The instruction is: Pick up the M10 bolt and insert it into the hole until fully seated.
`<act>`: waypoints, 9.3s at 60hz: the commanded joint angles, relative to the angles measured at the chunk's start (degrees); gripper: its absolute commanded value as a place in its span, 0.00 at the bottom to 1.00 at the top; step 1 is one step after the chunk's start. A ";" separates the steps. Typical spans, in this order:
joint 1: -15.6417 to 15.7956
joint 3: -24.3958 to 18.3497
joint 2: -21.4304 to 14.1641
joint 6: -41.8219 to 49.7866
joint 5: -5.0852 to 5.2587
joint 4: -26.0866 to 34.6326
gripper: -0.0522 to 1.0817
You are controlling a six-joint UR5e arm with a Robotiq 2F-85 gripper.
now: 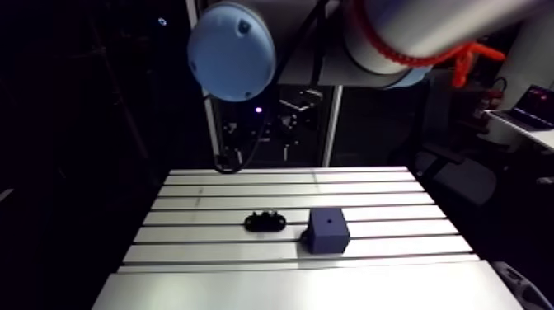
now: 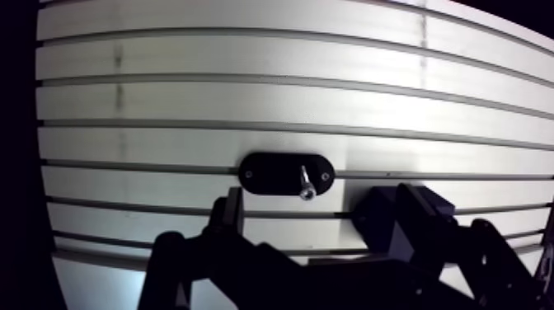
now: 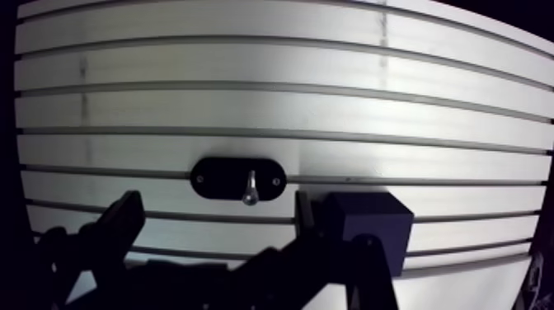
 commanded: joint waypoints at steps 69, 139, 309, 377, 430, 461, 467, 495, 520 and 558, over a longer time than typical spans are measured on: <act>-3.21 9.79 4.97 -5.68 2.82 -15.04 0.39; -3.12 10.84 5.50 -5.05 2.90 -15.40 0.44; -3.21 12.88 6.38 -4.87 2.56 -16.46 0.60; -3.39 12.03 5.70 -4.96 3.09 -15.40 0.85; -3.46 -10.83 -3.75 -1.50 5.76 19.67 1.00; -10.53 -21.35 -0.65 -1.87 1.00 37.97 1.00; -11.24 -21.58 0.29 -4.61 0.63 39.09 1.00; -14.02 -18.85 2.75 -5.05 0.56 39.22 1.00; -14.37 -12.52 2.01 -5.03 -0.31 32.69 1.00; -15.08 -8.25 0.36 -4.80 -1.13 27.37 1.00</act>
